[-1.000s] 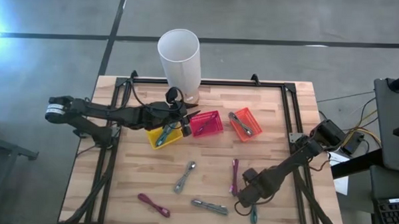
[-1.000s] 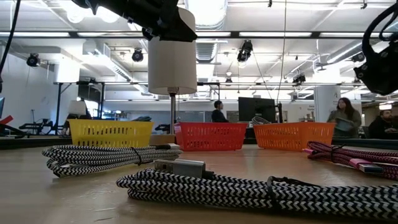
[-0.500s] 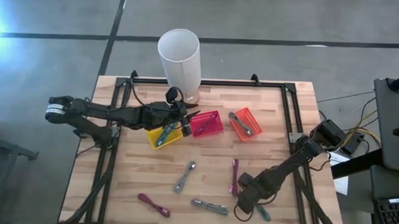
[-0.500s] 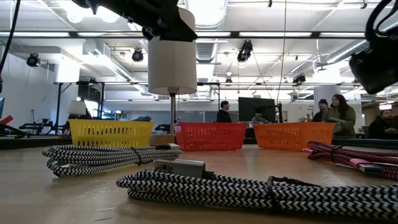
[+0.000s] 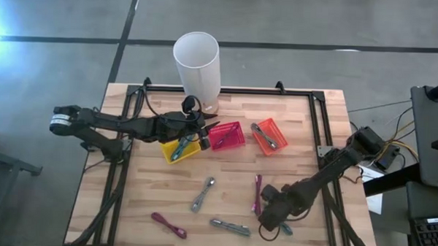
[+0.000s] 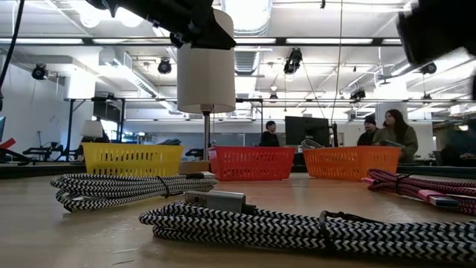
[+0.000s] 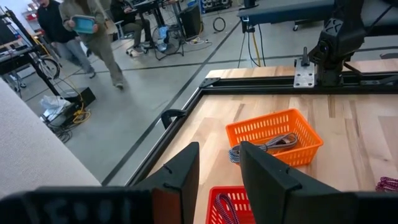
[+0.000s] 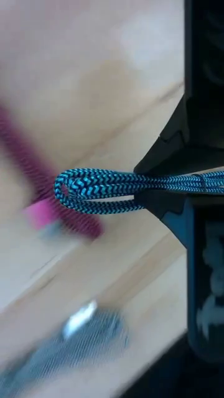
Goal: Pick & Place USB Port
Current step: Put the blue charger cable into the yellow bin
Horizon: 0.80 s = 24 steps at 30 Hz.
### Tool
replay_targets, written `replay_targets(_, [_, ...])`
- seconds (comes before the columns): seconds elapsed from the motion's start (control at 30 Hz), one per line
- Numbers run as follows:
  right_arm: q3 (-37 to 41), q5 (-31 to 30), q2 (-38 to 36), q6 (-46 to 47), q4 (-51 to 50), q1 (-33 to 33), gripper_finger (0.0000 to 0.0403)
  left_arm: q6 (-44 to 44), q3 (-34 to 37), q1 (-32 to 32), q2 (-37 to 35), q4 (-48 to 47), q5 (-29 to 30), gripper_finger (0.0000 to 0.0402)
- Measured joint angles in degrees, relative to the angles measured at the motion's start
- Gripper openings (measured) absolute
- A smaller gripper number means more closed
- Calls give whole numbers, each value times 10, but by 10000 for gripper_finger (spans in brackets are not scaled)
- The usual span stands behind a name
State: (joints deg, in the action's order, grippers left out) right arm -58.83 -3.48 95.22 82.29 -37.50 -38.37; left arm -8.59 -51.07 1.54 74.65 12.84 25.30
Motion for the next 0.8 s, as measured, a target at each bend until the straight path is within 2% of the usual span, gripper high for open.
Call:
replay_targets(0.1, [-6, -86, -43, -53, -8, 0, 24, 8, 2, 0, 0, 0, 0, 122])
replay_targets(0.23, [-4, -234, -102, -144, -11, 0, 24, 30, 8, 0, 0, -3, -25, 122])
replay_targets(0.37, [7, -376, -153, -227, -12, 0, 24, 53, 14, 0, 0, -2, -93, 122])
replay_targets(0.47, [13, -452, -180, -289, -12, 1, 24, 61, 17, 0, 1, -6, -156, 122])
replay_targets(0.63, [14, -505, -203, -378, 6, 21, 24, 83, 17, -4, 18, -3, -243, 122])
replay_targets(0.8, [15, -499, -205, -507, 73, 64, 24, 117, 17, -16, 54, 7, -262, 122])
